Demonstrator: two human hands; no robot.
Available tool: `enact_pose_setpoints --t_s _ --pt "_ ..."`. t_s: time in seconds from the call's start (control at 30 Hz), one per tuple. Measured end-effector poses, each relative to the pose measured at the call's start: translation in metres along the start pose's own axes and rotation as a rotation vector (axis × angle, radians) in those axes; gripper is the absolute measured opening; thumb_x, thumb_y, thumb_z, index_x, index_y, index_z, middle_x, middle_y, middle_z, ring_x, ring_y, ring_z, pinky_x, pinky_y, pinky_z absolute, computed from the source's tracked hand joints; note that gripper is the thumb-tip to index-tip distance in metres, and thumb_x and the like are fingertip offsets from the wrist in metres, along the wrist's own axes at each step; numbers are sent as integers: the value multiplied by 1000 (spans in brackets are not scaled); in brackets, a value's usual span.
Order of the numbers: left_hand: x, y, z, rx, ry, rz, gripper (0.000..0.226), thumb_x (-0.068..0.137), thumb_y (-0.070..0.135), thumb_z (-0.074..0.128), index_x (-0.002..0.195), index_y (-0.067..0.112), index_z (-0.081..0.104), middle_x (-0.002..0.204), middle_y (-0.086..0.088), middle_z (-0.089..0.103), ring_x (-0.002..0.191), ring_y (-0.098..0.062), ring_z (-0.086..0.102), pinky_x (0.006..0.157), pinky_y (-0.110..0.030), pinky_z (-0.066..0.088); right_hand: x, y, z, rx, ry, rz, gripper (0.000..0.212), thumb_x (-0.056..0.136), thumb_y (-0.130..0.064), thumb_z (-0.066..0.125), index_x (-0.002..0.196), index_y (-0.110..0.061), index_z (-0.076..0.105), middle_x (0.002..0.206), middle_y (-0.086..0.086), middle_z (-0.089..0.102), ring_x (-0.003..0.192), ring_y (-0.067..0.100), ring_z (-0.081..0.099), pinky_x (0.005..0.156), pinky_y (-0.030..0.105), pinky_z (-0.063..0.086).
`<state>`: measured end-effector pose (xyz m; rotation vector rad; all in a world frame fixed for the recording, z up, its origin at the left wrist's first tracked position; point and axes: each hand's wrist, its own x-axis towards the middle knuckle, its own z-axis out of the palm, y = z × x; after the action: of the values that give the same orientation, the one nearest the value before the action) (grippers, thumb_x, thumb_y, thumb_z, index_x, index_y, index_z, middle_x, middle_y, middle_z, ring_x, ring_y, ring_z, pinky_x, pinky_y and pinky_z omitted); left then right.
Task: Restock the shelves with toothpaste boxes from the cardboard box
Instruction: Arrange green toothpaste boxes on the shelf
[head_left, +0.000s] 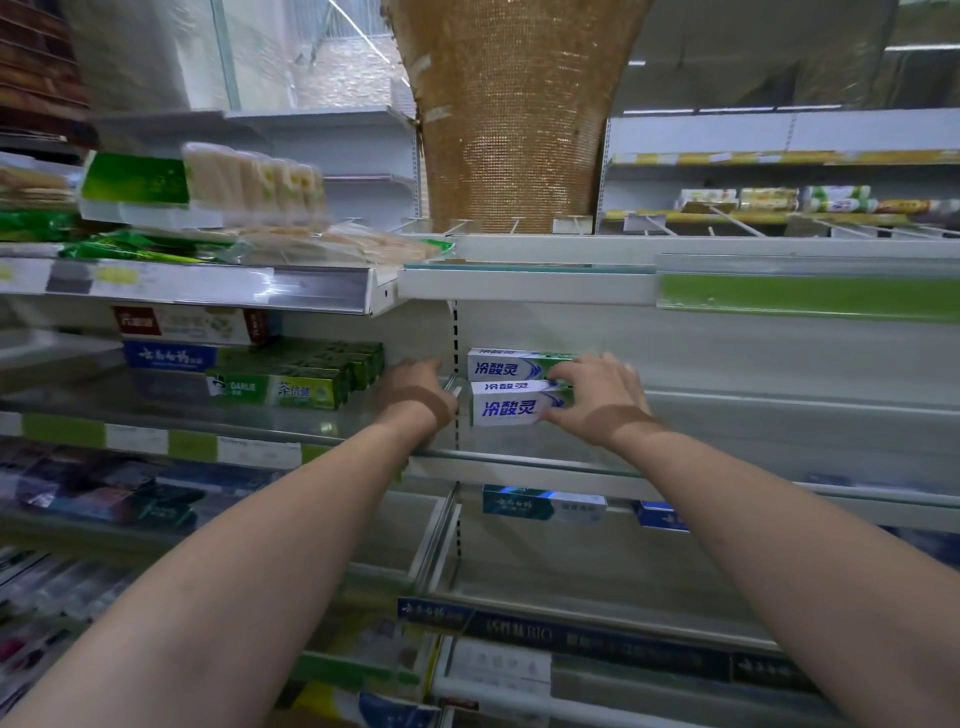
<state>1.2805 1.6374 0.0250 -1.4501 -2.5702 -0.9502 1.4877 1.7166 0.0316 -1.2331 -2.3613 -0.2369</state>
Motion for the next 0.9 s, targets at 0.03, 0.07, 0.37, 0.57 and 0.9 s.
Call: enact_pose_setpoints --t_s 0.03,0.07,0.37,0.57,0.9 --pt "4 0 0 9 7 11 52 93 19 62 144 21 54 139 -11 59 123 -32 57 103 -44 51 3 -1 3 -12 21 3 47 79 -66 64 116 -36 65 110 -3 63 105 23 51 85 35 37" --pt "7 0 -2 24 12 27 52 92 20 62 143 20 55 138 -11 59 122 -32 58 103 -45 51 7 -2 6 -31 37 6 47 79 -67 64 113 -36 65 107 -2 64 104 24 52 84 35 36" --pt "32 -9 8 70 28 66 41 90 21 61 131 18 64 131 -12 64 117 -33 60 98 -44 53 39 -2 35 -48 90 11 43 80 -61 66 108 -27 66 104 3 57 104 25 48 85 36 30" --pt "44 -9 14 44 34 85 45 89 21 64 134 18 61 135 -12 62 122 -33 58 100 -46 52 51 2 43 -49 94 19 42 81 -59 65 108 -27 66 105 3 53 105 25 47 85 36 31" --pt "48 -10 13 36 46 90 42 88 20 66 130 19 65 128 -9 66 115 -30 61 97 -43 54 66 2 49 -72 73 29 45 82 -62 64 111 -28 65 107 5 52 107 25 45 87 37 32"
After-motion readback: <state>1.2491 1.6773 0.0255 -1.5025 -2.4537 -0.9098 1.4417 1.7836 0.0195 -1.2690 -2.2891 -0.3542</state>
